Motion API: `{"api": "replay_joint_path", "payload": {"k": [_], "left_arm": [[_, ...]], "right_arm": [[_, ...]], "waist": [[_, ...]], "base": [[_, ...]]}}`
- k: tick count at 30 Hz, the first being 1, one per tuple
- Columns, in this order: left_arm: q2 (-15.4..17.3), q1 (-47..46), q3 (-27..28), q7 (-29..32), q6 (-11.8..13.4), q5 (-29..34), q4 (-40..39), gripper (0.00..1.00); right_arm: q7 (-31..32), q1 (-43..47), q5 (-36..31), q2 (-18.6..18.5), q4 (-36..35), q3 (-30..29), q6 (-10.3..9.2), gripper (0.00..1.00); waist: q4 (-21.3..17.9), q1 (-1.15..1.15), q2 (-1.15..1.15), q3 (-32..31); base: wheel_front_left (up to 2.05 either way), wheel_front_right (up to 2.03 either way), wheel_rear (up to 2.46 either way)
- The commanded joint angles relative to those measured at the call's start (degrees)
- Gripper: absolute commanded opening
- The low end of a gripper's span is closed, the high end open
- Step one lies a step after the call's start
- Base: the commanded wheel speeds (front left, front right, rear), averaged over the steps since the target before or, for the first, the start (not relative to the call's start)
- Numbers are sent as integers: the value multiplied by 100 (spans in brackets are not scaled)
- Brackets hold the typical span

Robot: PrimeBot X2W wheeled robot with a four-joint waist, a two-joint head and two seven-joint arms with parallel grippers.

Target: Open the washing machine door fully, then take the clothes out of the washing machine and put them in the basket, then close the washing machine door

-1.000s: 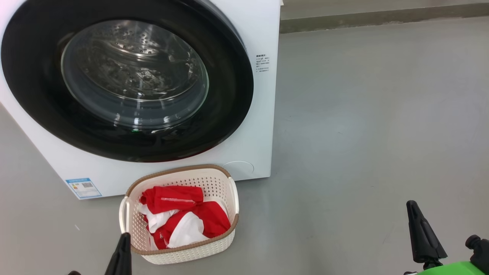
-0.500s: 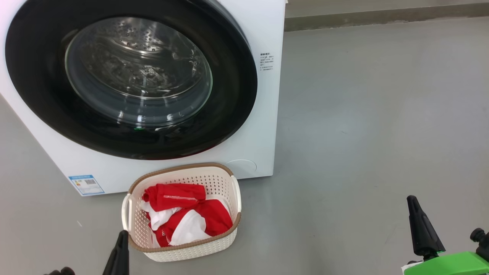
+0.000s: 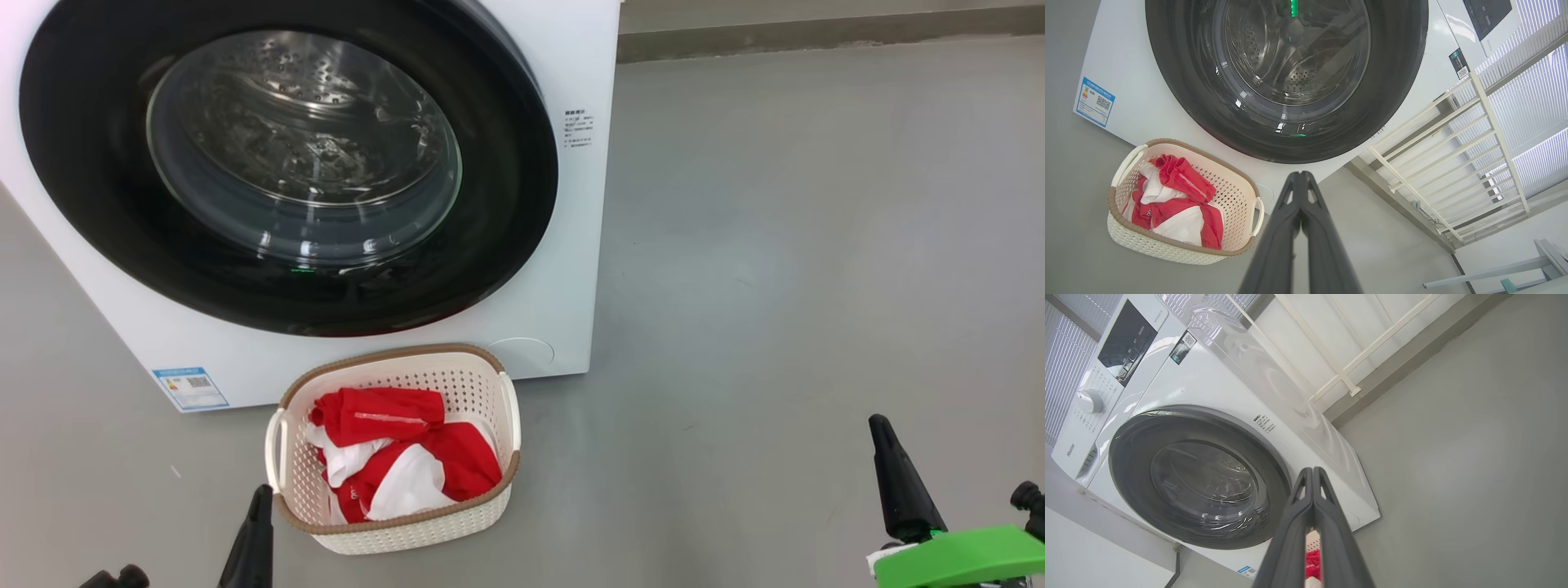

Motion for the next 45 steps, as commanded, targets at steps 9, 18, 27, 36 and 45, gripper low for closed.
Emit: {"api": "replay_joint_path", "payload": {"k": [9,18,27,36,45], "left_arm": [[39,-342,188,164,-120,-707,-1,0],[43,-459,241,329,-151,-1384,114,0],[46,-553,283,462,-176,-1925,207,0],[50,-670,336,627,-208,-2599,322,0],[53,-763,379,759,-233,-3140,414,0]], "right_arm": [[165,-426,749,-128,1,57,-12,0],[335,-560,1434,-142,136,60,-14,0],[473,-667,1981,-151,244,59,-16,0],[647,-801,2659,-160,379,56,-18,0],[788,-909,3202,-166,487,52,-19,0]], "waist": [[45,-1,0,21],[92,-1,0,43],[130,-1,0,61],[178,-1,0,83],[216,-1,0,101]], "base": [[0,0,0],[0,0,0],[0,0,0],[0,0,0],[0,0,0]]}}
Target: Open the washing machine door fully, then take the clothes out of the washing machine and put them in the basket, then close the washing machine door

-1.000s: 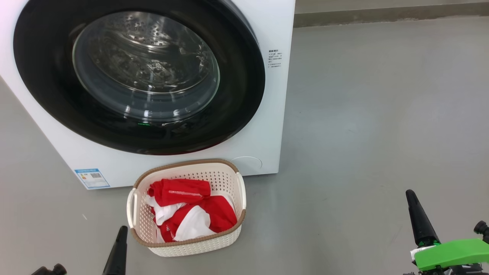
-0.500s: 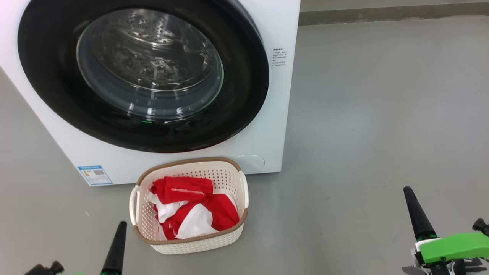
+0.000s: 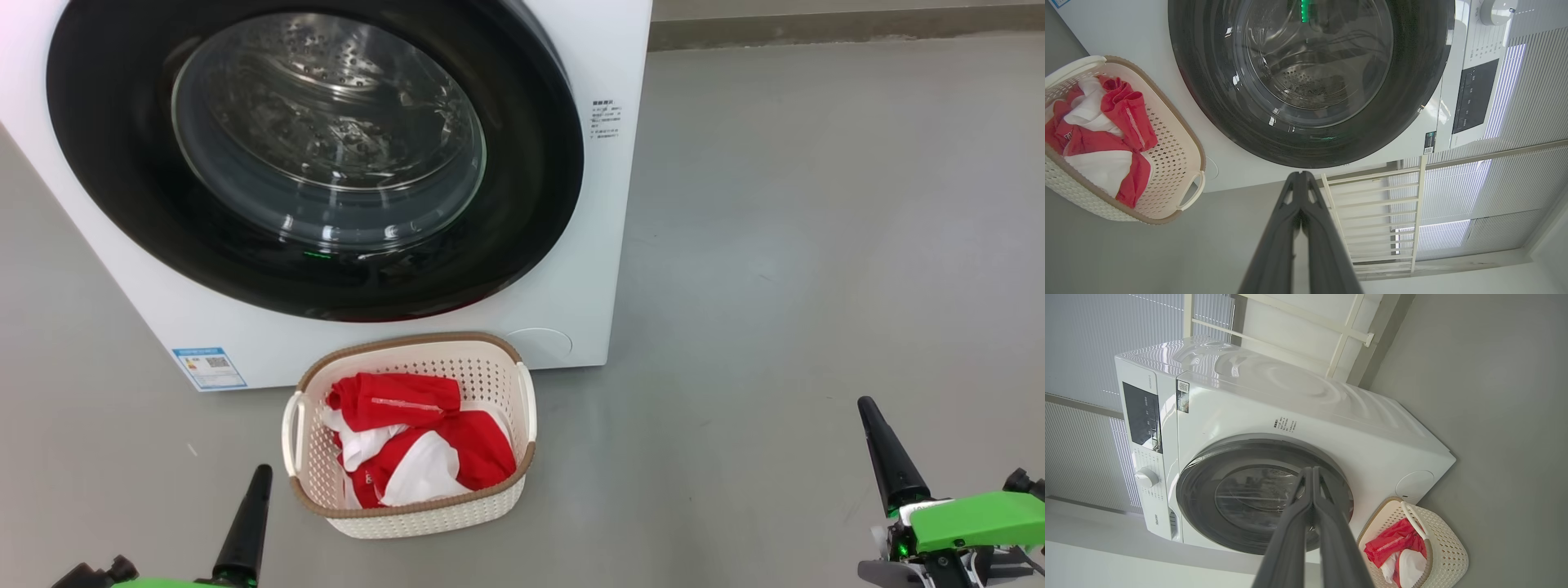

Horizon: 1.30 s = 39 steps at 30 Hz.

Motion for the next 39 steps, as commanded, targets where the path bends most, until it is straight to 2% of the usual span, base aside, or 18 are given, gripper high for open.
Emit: {"api": "replay_joint_path", "payload": {"k": [1,15,39], "left_arm": [[53,-280,197,61,-88,-159,-96,0],[59,-443,272,293,-132,-1104,65,0],[59,-444,272,294,-132,-1111,66,0]], "right_arm": [[33,-337,154,-97,-107,67,-3,0],[282,-526,1099,-105,82,56,-5,0],[326,-531,1062,-68,87,4,-5,0]], "waist": [[5,0,0,3],[71,0,0,34],[72,0,0,34]], "base": [[0,0,0],[0,0,0],[0,0,0]]}}
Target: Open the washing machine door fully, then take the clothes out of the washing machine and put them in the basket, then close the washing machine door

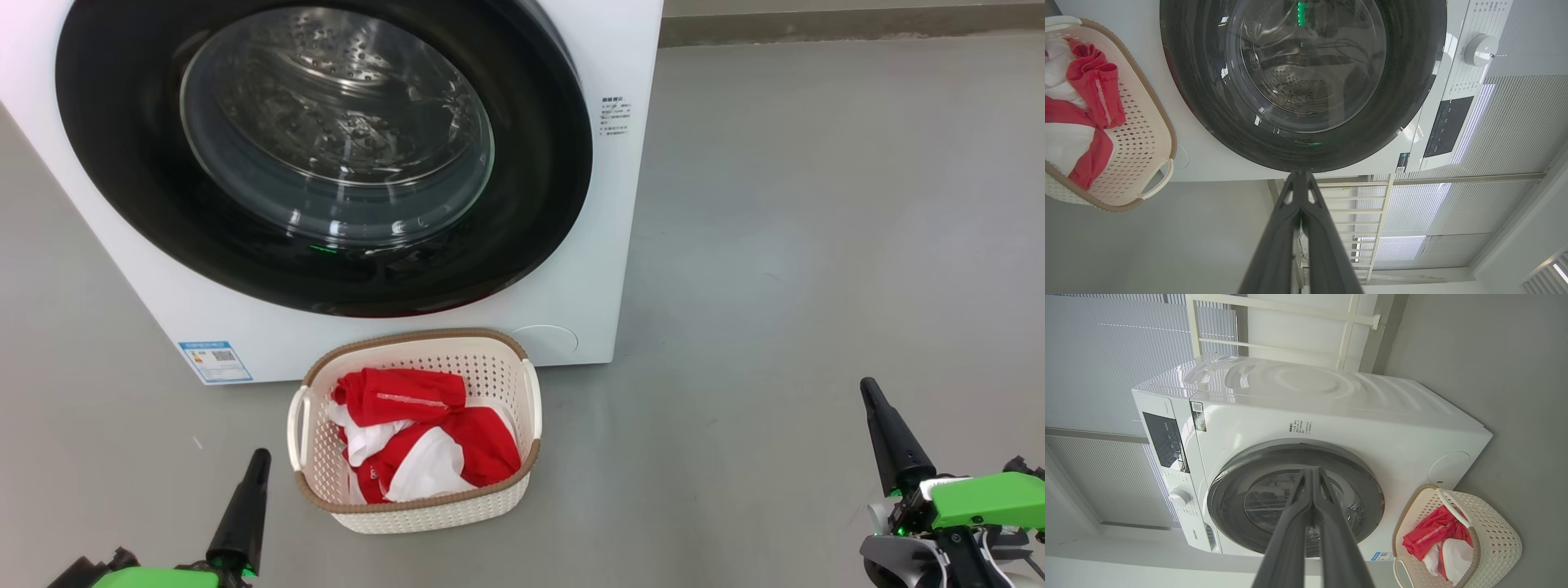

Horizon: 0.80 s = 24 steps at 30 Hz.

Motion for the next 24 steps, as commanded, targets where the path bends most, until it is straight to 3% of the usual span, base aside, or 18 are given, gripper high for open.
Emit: {"api": "replay_joint_path", "payload": {"k": [1,24], "left_arm": [[59,-227,202,19,-41,-38,-120,0],[59,-227,202,19,-41,-38,-120,0]], "right_arm": [[25,-232,0,-64,-140,115,-3,0],[57,-235,-32,-36,-138,77,-3,0]], "waist": [[0,0,0,0],[0,0,0,0]], "base": [[0,0,0],[0,0,0]]}}
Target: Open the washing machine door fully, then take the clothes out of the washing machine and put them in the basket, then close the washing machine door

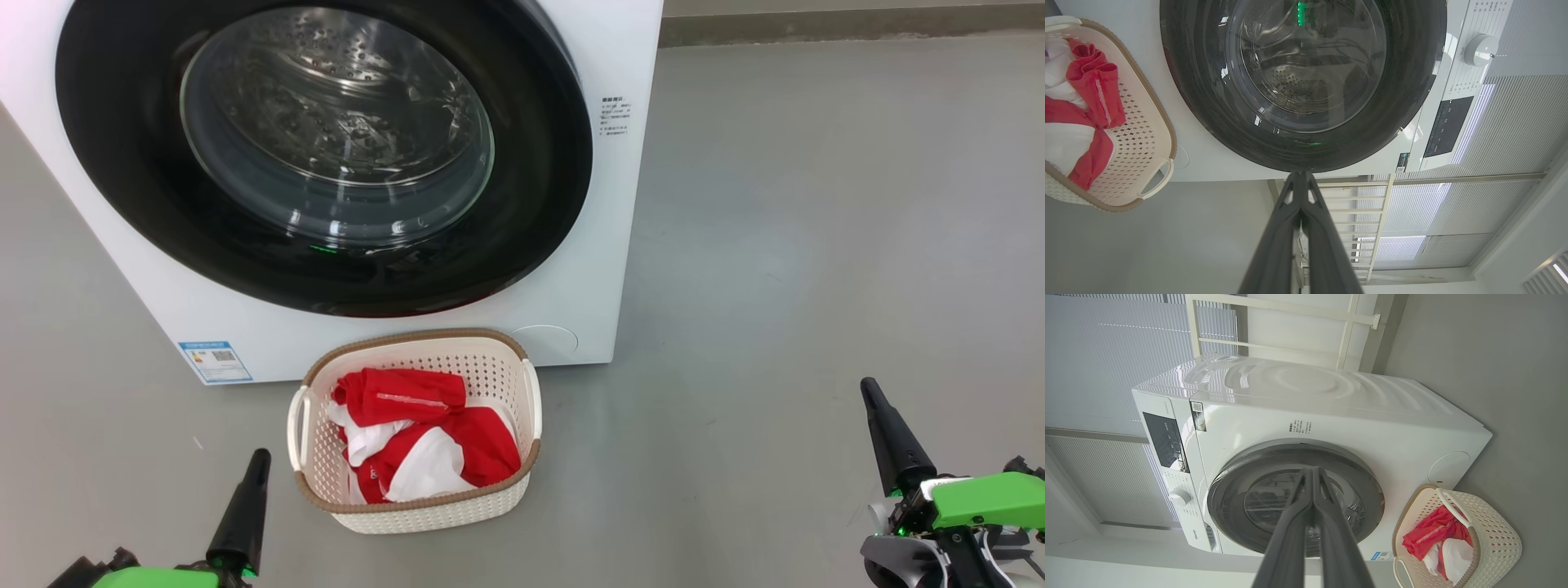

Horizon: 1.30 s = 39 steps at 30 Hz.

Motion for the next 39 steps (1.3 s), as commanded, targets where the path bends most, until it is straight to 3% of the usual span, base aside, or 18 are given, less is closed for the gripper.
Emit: {"api": "replay_joint_path", "payload": {"k": [1,39], "left_arm": [[59,-227,202,19,-41,-38,-120,0],[59,-227,202,18,-41,-39,-121,0]], "right_arm": [[29,-235,-24,-43,-139,103,-3,0],[65,-239,-61,-12,-136,58,-3,0]], "waist": [[0,0,0,0],[0,0,0,0]], "base": [[0,0,0],[0,0,0]]}}
